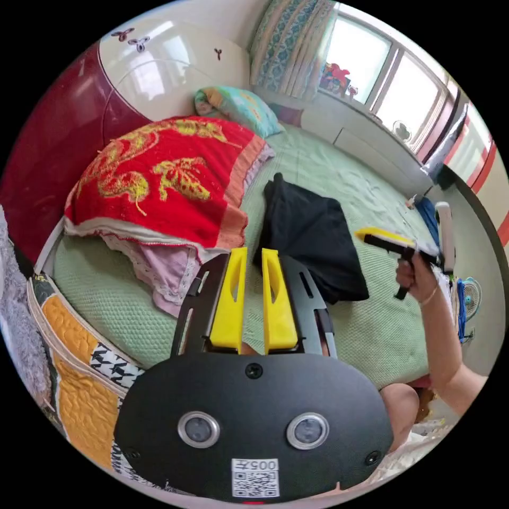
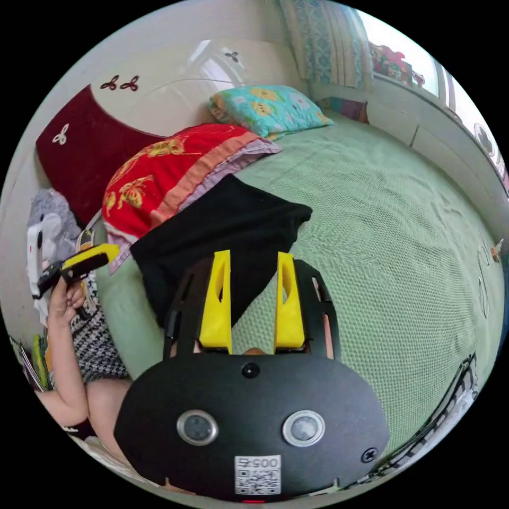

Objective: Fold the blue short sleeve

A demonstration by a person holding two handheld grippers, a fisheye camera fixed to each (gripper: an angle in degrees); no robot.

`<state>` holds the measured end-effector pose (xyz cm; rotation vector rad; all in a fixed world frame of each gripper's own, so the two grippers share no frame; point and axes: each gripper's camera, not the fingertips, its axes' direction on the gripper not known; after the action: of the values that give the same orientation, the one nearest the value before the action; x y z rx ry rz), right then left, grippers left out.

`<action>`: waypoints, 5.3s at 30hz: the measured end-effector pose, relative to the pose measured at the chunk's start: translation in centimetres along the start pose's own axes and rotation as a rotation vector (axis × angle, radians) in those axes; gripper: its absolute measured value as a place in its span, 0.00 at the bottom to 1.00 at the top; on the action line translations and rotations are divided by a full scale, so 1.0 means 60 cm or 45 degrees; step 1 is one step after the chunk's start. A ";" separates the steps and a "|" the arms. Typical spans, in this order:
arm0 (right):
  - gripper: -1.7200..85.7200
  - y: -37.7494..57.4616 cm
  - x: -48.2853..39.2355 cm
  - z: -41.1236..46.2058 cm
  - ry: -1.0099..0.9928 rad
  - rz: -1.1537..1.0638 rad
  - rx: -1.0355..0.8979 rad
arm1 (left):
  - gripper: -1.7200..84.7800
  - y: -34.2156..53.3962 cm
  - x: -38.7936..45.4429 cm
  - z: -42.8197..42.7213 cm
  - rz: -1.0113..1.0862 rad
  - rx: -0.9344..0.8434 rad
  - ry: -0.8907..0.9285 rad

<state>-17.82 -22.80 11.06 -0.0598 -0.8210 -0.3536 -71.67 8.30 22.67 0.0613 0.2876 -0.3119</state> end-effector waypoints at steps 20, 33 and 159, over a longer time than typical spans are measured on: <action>0.01 0.472 -0.116 -0.381 0.311 0.282 0.310 | 0.03 0.117 0.469 -0.245 0.143 0.249 -0.006; 0.08 0.924 0.123 -0.730 0.740 0.874 0.529 | 0.11 0.298 1.154 -0.171 0.740 -0.117 0.454; 0.10 0.099 0.220 -0.123 0.364 0.500 -0.139 | 0.01 0.069 0.570 0.339 0.320 -0.303 0.192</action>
<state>-2.41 -22.38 16.09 -0.2629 -0.4911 -0.0330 -33.72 0.10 32.34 -0.1134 0.4601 -0.0215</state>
